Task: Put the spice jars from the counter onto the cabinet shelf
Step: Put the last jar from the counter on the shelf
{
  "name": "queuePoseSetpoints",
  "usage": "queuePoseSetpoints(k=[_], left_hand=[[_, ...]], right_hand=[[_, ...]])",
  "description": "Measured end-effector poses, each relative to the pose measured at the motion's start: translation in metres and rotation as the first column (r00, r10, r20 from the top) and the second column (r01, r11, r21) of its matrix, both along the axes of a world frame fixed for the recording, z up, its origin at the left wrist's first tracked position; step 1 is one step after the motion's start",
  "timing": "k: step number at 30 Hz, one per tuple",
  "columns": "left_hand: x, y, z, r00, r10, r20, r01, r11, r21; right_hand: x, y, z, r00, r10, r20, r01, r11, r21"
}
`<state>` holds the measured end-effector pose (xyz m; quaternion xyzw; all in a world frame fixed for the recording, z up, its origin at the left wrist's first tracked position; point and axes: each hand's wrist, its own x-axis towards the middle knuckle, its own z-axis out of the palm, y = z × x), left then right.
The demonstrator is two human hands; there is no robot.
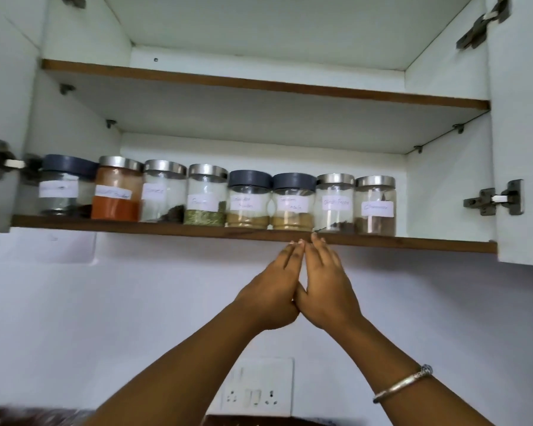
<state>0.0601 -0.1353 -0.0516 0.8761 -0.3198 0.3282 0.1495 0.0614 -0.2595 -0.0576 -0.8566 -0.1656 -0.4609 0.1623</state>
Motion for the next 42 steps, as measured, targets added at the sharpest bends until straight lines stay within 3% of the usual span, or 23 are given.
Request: queuePoseSetpoints(k=[5, 11, 16, 20, 23, 30, 36, 42], left_hand=[[-0.012, 0.095, -0.039, 0.987, 0.121, -0.108, -0.117, 0.992, 0.038], [-0.034, 0.215, -0.114, 0.91, 0.278, -0.306, -0.257, 0.96, 0.108], [-0.059, 0.311, -0.191, 0.734, 0.387, -0.558, -0.367, 0.917, 0.153], [-0.078, 0.382, -0.258, 0.572, 0.417, -0.706, -0.44, 0.883, 0.165], [-0.084, 0.434, -0.307, 0.463, 0.47, -0.752, -0.497, 0.84, 0.219], [-0.07, 0.518, -0.375, 0.37, 0.475, -0.798, -0.626, 0.763, 0.164], [-0.029, 0.559, -0.424, 0.297, 0.478, -0.826, -0.672, 0.719, 0.175], [0.003, 0.577, -0.458, 0.314, 0.415, -0.854, -0.702, 0.707, 0.086]], right_hand=[[-0.007, 0.09, -0.034, 0.958, 0.125, -0.257, -0.137, 0.99, -0.031], [-0.011, 0.203, -0.102, 0.771, 0.232, -0.593, -0.355, 0.93, -0.098], [-0.014, 0.296, -0.176, 0.504, 0.333, -0.797, -0.562, 0.827, -0.01], [-0.014, 0.367, -0.249, 0.298, 0.3, -0.906, -0.666, 0.745, 0.028], [-0.01, 0.415, -0.305, 0.196, 0.269, -0.943, -0.699, 0.713, 0.058], [0.017, 0.492, -0.398, 0.125, 0.337, -0.933, -0.623, 0.758, 0.19], [0.053, 0.538, -0.455, 0.278, 0.46, -0.843, -0.467, 0.832, 0.3], [0.079, 0.575, -0.486, 0.274, 0.478, -0.834, -0.436, 0.835, 0.335]])
